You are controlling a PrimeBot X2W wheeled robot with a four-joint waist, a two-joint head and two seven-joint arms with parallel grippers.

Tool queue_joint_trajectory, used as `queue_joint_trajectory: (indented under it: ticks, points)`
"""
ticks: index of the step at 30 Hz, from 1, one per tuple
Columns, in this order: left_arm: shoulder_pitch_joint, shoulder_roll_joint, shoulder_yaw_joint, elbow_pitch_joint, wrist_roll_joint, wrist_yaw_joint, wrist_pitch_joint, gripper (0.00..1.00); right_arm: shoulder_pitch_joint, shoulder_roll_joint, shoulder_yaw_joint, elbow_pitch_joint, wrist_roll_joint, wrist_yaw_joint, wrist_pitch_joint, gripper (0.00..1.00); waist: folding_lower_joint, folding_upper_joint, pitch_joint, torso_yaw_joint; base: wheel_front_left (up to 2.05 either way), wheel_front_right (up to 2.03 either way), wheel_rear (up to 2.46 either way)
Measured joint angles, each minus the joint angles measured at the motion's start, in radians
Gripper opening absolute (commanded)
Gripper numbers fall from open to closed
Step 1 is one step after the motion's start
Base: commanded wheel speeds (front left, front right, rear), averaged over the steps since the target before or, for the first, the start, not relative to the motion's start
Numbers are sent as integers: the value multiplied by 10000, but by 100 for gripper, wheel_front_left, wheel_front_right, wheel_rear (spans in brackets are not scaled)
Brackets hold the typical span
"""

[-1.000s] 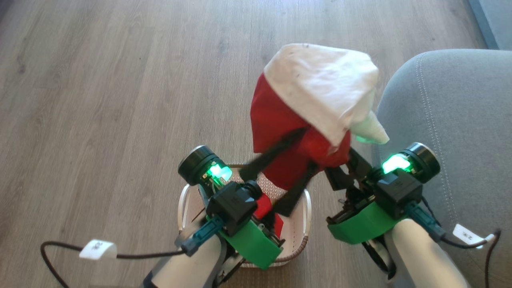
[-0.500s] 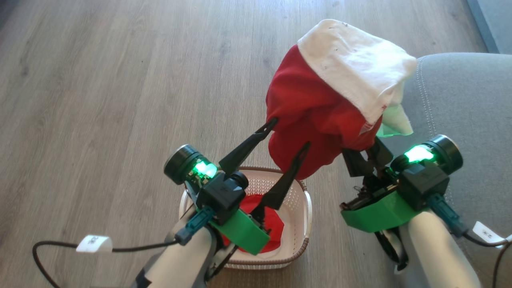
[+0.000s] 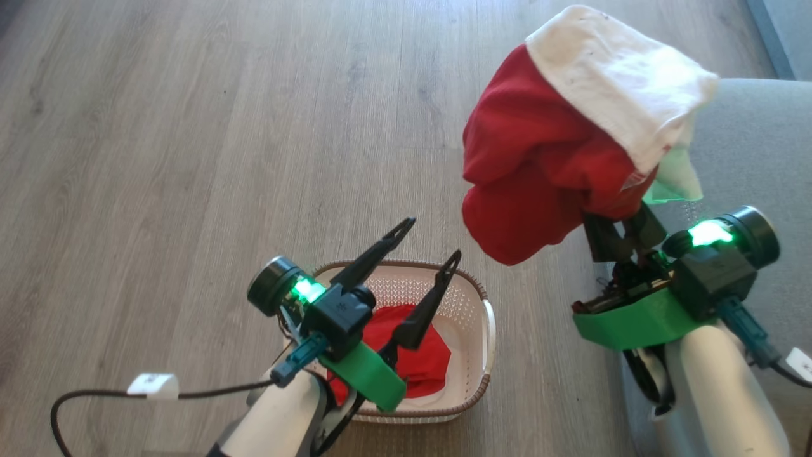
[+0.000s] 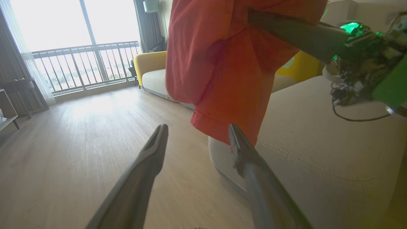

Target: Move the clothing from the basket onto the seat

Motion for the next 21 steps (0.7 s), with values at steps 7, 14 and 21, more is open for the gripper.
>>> queue_joint_trajectory:
  ticks: [7, 14, 21]
  points:
    - [550, 372, -462, 4, 73, -86, 0, 100, 1, -17, -384, -88, -77, 0, 0, 0, 0, 0, -12, -93, 0, 0, 0]
    - [785, 619, -1030, 174, 73, -86, 0, 100, 7, -35, -713, -188, -79, 0, 0, 0, 0, 0, -55, -146, 0, 0, 0]
    - [1008, 777, -1407, 997, 163, -90, 8, 100, 27, -46, -871, -222, -79, 0, 0, 0, 0, 0, -22, -274, 0, 0, 0]
